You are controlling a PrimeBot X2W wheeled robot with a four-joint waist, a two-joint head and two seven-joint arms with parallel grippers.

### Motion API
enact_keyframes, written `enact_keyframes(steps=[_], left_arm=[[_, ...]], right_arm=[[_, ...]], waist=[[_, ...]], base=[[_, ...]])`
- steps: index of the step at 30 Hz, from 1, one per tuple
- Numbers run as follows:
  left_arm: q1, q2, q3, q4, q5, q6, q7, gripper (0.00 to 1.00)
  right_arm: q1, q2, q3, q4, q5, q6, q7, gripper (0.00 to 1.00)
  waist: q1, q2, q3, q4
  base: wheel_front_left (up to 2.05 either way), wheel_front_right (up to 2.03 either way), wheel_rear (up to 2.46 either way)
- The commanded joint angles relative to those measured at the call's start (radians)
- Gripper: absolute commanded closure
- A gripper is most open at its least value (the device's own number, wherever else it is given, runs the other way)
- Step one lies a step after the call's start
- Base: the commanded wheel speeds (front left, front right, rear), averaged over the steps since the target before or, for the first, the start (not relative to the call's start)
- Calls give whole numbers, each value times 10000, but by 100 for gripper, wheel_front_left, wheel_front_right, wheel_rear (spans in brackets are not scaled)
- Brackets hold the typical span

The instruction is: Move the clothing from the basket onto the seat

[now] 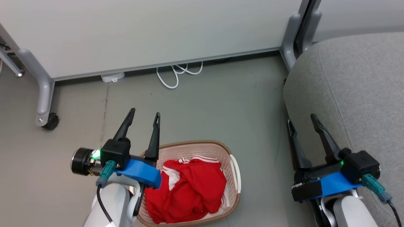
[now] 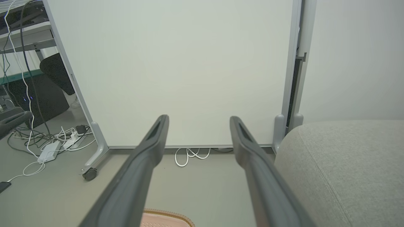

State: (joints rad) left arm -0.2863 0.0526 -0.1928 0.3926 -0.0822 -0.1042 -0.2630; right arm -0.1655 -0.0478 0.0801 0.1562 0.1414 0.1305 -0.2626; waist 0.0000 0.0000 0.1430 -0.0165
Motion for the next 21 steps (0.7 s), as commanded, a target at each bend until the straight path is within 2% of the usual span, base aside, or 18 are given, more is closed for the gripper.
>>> enact_keyframes(steps=[1,11,21], left_arm=[[-487,86,-99,259,112,-90,-28,0],[-2295,690,-1026,1831,268,-270,-28,0],[-3763,1063,-2766,3871,-318,-262,-29,0]], right_arm=[[-280,-45,-25,-93,-28,4,-35,0],[-1304,-37,57,-411,101,4,-35,0],[-1994,-34,-16,-699,61,4,-33,0]], waist=[[0,0,740,-387],[0,0,2822,-1323],[0,0,4349,-1739]], base=[[0,0,0],[0,0,0],[0,0,0]])
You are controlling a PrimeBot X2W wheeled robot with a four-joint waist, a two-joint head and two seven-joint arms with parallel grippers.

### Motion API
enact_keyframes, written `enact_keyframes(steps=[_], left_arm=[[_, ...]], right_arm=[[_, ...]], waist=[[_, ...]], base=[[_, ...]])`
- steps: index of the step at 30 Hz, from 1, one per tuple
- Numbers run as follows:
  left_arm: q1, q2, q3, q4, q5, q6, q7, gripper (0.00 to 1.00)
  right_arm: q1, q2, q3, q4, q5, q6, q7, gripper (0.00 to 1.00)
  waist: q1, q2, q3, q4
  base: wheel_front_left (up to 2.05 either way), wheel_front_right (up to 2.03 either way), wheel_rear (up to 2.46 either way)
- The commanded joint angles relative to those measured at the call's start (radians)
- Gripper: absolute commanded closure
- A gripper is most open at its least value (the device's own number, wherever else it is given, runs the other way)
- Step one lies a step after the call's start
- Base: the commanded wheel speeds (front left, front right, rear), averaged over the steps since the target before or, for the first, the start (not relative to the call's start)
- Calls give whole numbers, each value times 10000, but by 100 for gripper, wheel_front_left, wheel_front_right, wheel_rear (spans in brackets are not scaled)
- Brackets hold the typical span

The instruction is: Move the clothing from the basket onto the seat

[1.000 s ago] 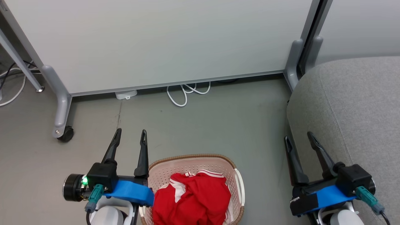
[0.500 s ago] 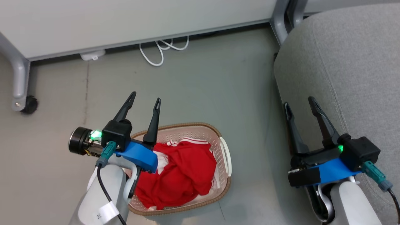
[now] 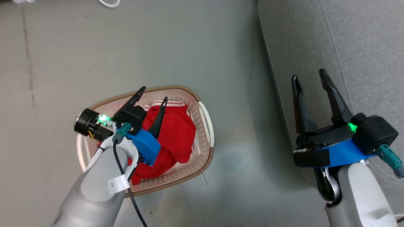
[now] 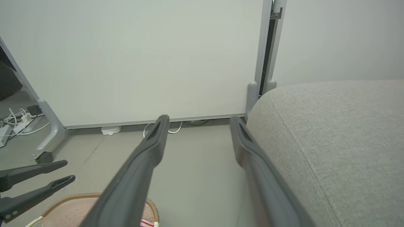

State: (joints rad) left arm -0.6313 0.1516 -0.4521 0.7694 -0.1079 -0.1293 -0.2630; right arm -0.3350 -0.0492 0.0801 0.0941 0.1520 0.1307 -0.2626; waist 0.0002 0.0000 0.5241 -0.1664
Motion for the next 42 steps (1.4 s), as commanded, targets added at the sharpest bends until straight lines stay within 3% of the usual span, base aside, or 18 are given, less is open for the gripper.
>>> enact_keyframes(steps=[1,10,20,33,42], left_arm=[[-314,74,-174,103,-61,-11,-29,0],[-1411,243,-1532,1911,-886,-11,-28,0],[-2431,-107,-1968,4171,-2581,-12,652,0],[-3036,-27,-2055,4431,-4955,-13,2373,0],[-3661,96,-2328,4376,-5779,-13,2664,0]], right_arm=[[-299,-21,-16,-77,-44,2,-33,0],[-774,-21,43,-330,-122,2,-35,0],[-1169,-21,26,-568,-246,2,-35,0],[-1440,-21,114,-762,-148,1,-35,0],[-1552,-21,138,-1050,-21,1,-35,0]], waist=[[-2,0,537,-239],[-2,0,1830,-392],[-2,0,2892,-432],[-2,0,3962,-560],[-2,0,4683,-758]], base=[[0,0,0],[0,0,0],[0,0,0],[0,0,0],[0,0,0]])
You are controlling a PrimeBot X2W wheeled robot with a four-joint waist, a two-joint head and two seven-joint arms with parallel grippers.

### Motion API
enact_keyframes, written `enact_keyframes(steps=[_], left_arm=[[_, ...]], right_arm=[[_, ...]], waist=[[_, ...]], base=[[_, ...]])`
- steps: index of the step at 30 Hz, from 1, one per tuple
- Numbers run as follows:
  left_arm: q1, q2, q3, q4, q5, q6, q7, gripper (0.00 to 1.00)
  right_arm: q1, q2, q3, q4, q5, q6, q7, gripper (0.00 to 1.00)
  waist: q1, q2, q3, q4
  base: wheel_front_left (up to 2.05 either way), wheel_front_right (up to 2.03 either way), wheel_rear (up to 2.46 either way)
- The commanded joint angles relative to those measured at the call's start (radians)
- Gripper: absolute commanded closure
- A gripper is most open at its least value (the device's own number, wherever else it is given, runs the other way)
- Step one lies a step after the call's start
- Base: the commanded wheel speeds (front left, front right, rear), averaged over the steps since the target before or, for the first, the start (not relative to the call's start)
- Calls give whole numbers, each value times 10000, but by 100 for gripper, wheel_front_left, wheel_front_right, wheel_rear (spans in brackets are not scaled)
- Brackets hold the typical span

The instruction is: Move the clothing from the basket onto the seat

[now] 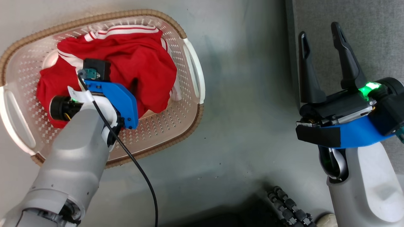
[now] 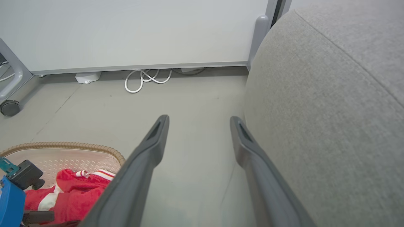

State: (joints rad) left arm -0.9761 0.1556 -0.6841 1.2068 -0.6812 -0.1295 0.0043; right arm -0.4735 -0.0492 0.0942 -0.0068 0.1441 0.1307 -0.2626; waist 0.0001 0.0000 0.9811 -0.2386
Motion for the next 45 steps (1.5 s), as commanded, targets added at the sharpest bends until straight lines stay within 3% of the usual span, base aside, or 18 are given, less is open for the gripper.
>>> enact_keyframes(steps=[1,5,6,19,34,45], left_arm=[[-273,79,-76,56,-20,-11,-24,0],[-494,81,-395,371,58,-11,34,0],[-518,68,-443,401,48,-11,-4,100],[-440,-168,-1204,-66,-301,-11,-1098,100],[49,-458,-2485,-1180,-587,-12,-2680,100],[841,-225,-1557,-2960,358,-8,-2708,100]], right_arm=[[-173,-21,-12,-64,53,1,-35,0],[-186,-21,-38,-131,68,1,-35,0],[-194,-21,-45,-128,79,1,-35,0],[-269,-21,-102,42,-43,1,-35,0],[159,-24,-275,530,-450,1,-33,0],[785,-26,-382,846,-551,1,-35,0]], waist=[[-1,0,165,-38],[-1,0,304,-50],[-1,0,311,-47],[-1,0,-133,307],[-1,0,-2246,1348],[-1,0,-3933,1734]], base=[[0,0,0],[0,0,0],[0,0,0],[0,0,0],[0,0,0],[0,0,0]])
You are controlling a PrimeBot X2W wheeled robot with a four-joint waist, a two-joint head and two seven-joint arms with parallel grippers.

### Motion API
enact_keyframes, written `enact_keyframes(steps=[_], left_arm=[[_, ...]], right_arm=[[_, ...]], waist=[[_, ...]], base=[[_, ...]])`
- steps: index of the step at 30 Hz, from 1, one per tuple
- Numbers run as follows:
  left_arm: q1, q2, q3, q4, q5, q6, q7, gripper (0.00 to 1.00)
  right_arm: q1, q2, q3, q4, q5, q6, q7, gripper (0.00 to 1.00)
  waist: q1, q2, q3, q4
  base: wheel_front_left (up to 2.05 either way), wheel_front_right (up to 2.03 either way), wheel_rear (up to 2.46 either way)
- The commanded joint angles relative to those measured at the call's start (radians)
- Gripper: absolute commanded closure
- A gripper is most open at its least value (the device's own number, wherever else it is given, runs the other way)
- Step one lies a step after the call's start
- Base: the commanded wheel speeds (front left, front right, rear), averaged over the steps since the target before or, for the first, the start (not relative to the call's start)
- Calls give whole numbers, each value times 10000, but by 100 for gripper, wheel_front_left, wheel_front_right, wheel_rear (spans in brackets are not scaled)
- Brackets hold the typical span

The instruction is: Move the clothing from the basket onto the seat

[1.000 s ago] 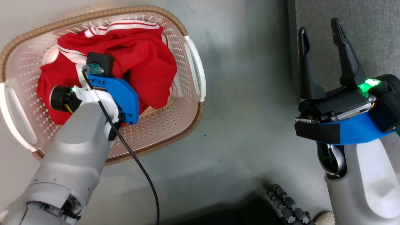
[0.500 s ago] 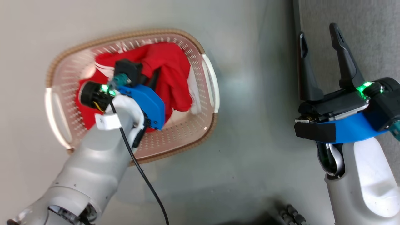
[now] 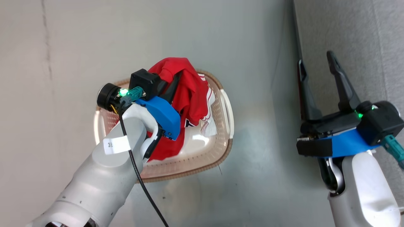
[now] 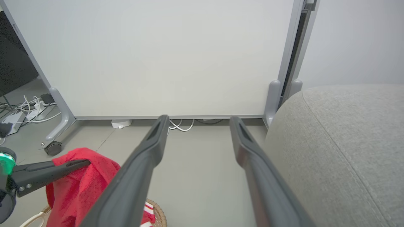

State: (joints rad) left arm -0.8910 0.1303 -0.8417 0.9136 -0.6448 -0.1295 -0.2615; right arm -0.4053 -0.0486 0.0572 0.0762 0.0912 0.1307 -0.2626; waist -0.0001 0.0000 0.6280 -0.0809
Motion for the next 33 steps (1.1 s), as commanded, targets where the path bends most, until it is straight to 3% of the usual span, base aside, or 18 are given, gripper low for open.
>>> enact_keyframes(steps=[1,14,23,33], left_arm=[[95,47,164,-176,138,-4,-49,100],[985,-63,1708,-2006,1546,-3,-50,100],[1257,-166,1592,-2902,1860,-9,-48,100],[1465,-109,1298,-3247,1715,-10,-45,100]], right_arm=[[167,-30,-25,40,-21,1,-35,0],[1360,-30,-14,442,137,1,-35,0],[2278,-30,-61,617,296,1,-35,0],[2758,-30,-137,669,345,1,-35,0]], waist=[[1,0,-549,172],[1,0,-2944,74],[1,0,-4282,-16],[1,0,-4857,86]], base=[[0,0,0],[0,0,0],[0,0,0],[0,0,0]])
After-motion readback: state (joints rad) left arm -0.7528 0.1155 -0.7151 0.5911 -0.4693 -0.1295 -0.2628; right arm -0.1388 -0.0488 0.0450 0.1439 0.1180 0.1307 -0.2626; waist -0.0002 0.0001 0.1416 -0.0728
